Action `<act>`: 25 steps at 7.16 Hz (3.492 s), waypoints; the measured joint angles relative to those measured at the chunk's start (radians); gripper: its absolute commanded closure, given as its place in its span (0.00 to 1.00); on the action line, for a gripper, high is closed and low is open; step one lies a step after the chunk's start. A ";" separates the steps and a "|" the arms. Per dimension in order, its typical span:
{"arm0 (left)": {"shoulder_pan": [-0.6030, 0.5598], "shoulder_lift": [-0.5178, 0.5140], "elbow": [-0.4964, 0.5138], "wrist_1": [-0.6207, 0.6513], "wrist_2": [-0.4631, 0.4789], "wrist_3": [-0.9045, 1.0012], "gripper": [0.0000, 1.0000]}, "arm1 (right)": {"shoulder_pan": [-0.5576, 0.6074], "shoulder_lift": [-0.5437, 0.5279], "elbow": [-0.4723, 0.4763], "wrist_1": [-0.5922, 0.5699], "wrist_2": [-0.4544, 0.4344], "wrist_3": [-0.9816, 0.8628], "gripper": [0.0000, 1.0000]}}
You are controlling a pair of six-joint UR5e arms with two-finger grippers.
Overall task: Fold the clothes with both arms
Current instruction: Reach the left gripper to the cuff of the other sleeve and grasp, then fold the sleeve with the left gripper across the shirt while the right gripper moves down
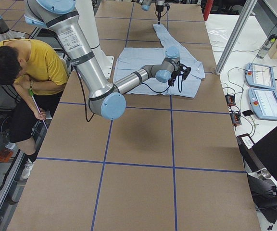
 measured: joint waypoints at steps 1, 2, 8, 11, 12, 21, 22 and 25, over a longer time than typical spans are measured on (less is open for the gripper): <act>0.000 -0.009 -0.029 0.004 -0.044 -0.027 1.00 | 0.004 0.000 0.001 0.000 0.002 0.000 0.00; 0.000 -0.022 -0.079 0.005 -0.072 -0.091 1.00 | 0.010 -0.003 0.003 0.001 0.006 0.000 0.00; 0.180 -0.290 -0.345 0.009 0.030 -0.671 1.00 | 0.023 -0.091 0.027 0.004 0.006 -0.056 0.00; 0.349 -0.567 -0.241 0.036 0.225 -1.190 1.00 | 0.066 -0.173 0.026 0.020 0.009 -0.180 0.00; 0.365 -0.649 -0.190 0.033 0.259 -1.276 1.00 | 0.071 -0.184 0.026 0.023 0.008 -0.192 0.00; 0.502 -0.875 -0.022 0.013 0.492 -1.325 0.00 | 0.073 -0.234 0.026 0.031 0.007 -0.231 0.00; 0.513 -0.865 -0.053 0.016 0.496 -1.323 0.00 | 0.072 -0.238 0.033 0.031 0.008 -0.234 0.00; 0.522 -0.655 -0.345 0.031 0.495 -1.312 0.00 | -0.008 -0.228 0.121 0.030 -0.005 -0.115 0.00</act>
